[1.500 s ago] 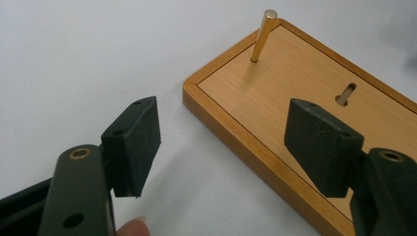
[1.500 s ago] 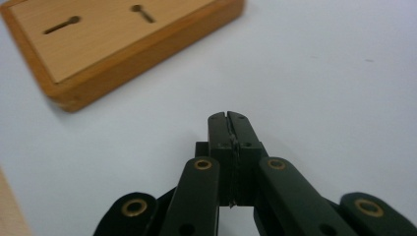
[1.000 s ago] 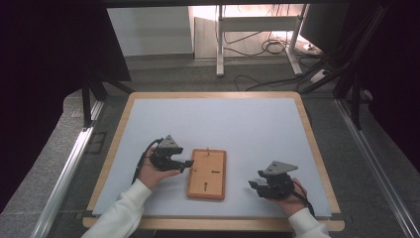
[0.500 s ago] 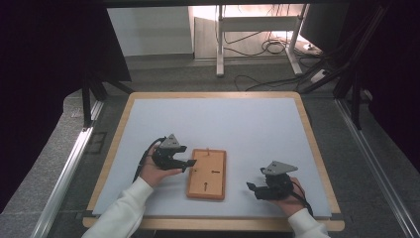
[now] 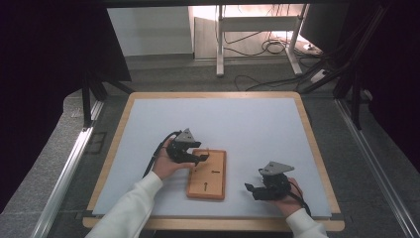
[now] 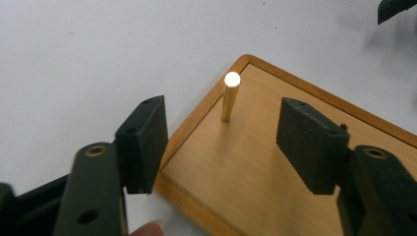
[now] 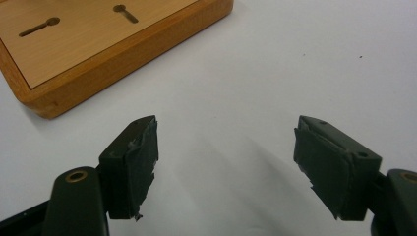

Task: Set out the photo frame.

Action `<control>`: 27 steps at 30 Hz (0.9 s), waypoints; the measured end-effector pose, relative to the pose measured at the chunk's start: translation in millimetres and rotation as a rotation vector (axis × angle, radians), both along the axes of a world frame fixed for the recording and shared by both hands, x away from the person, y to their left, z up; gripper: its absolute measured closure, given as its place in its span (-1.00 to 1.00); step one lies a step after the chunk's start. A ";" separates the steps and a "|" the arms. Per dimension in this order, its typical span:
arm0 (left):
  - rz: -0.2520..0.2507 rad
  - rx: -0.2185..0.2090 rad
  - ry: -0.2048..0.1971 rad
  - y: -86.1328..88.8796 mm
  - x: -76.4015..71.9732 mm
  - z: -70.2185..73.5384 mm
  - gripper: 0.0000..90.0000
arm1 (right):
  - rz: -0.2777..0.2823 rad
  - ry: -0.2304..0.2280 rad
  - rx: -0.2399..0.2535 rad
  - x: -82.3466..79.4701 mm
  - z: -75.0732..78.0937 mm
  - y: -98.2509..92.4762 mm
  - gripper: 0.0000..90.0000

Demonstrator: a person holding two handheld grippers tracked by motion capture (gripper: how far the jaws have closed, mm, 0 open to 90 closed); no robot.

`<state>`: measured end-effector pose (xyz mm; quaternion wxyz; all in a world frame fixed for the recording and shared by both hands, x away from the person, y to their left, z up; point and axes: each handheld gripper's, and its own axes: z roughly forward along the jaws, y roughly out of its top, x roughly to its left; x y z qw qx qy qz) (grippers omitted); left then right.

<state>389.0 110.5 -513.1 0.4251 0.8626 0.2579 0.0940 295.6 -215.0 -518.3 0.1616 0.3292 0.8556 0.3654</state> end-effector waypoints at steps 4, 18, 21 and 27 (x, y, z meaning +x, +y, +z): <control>-0.038 0.013 0.002 -12.6 7.1 -4.1 0.13 | 0.001 0.000 -0.003 -0.1 -0.4 -0.5 -0.44; -0.053 0.017 -0.006 -13.4 9.8 -8.2 0.84 | -0.001 0.003 -0.009 -0.4 -1.7 -1.2 -0.44; -0.059 0.008 -0.004 -13.4 10.2 -8.4 0.87 | 0.000 0.004 -0.009 -0.1 -2.1 -0.8 -0.44; -0.055 -0.003 0.027 -12.7 12.3 -8.0 0.88 | 0.002 0.004 -0.013 0.1 -2.9 -0.2 -0.44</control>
